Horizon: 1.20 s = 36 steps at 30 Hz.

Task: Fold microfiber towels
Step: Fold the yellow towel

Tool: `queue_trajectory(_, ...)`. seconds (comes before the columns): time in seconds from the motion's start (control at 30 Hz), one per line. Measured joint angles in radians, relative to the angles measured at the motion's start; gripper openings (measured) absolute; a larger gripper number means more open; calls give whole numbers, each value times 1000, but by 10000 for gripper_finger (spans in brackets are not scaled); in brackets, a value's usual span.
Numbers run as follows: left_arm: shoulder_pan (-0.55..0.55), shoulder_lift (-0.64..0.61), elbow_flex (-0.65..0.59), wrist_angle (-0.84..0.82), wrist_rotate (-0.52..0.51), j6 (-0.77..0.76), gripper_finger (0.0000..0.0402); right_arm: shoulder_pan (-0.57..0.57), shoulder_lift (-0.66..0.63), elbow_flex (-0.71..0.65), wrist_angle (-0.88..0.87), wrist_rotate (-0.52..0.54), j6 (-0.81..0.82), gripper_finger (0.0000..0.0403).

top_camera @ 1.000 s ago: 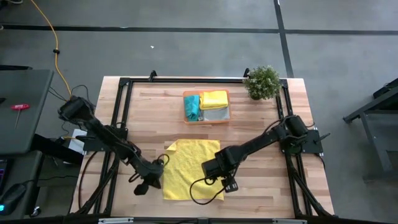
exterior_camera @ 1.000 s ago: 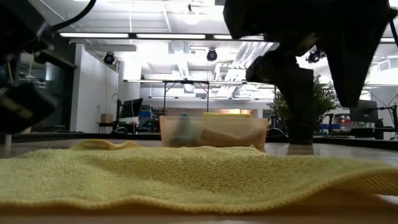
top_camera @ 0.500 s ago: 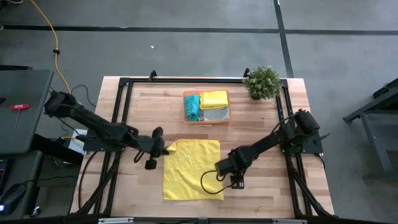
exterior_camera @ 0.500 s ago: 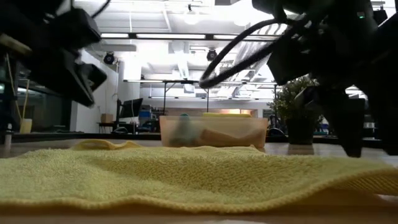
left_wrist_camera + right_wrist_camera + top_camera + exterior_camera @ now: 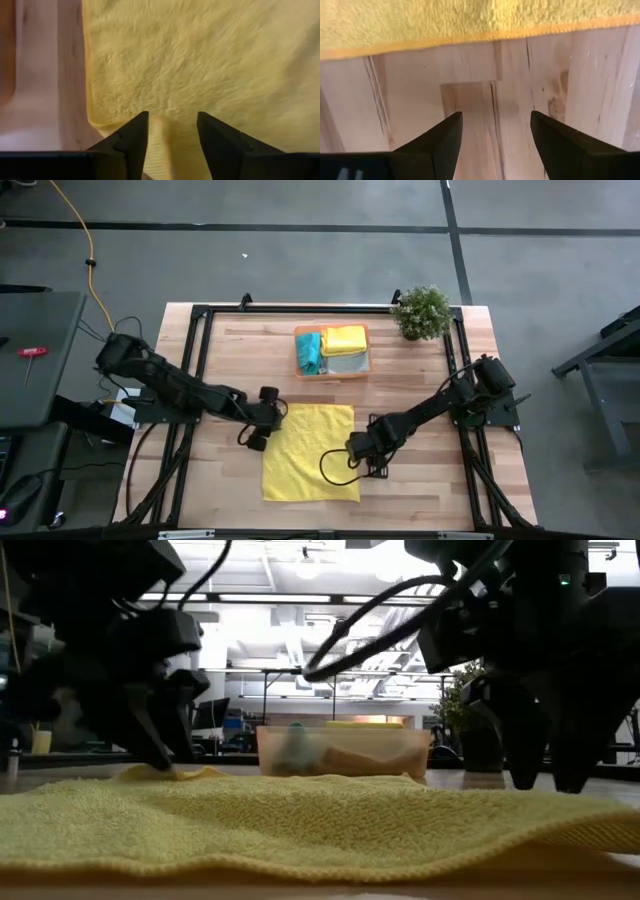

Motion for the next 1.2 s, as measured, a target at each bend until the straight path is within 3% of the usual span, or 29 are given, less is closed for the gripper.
queue_trajectory(0.17,0,81,44,-29,-89,74,169,0,0,-4,-11,1,-6,227)
queue_trajectory(0.43,0,89,91,-126,-143,173,158,3,0,-4,-17,1,-9,227)
queue_trajectory(0.77,1,88,105,-278,-406,206,147,3,0,-4,-17,1,-11,227)
queue_trajectory(0.9,1,75,105,-378,-488,139,147,3,0,-4,-18,1,-7,227)
queue_trajectory(1.03,-2,23,105,-513,-405,-18,146,1,-2,-4,-34,1,-5,227)
queue_trajectory(1.2,-54,-117,105,-503,-96,-185,138,1,-62,-7,-86,7,-38,227)
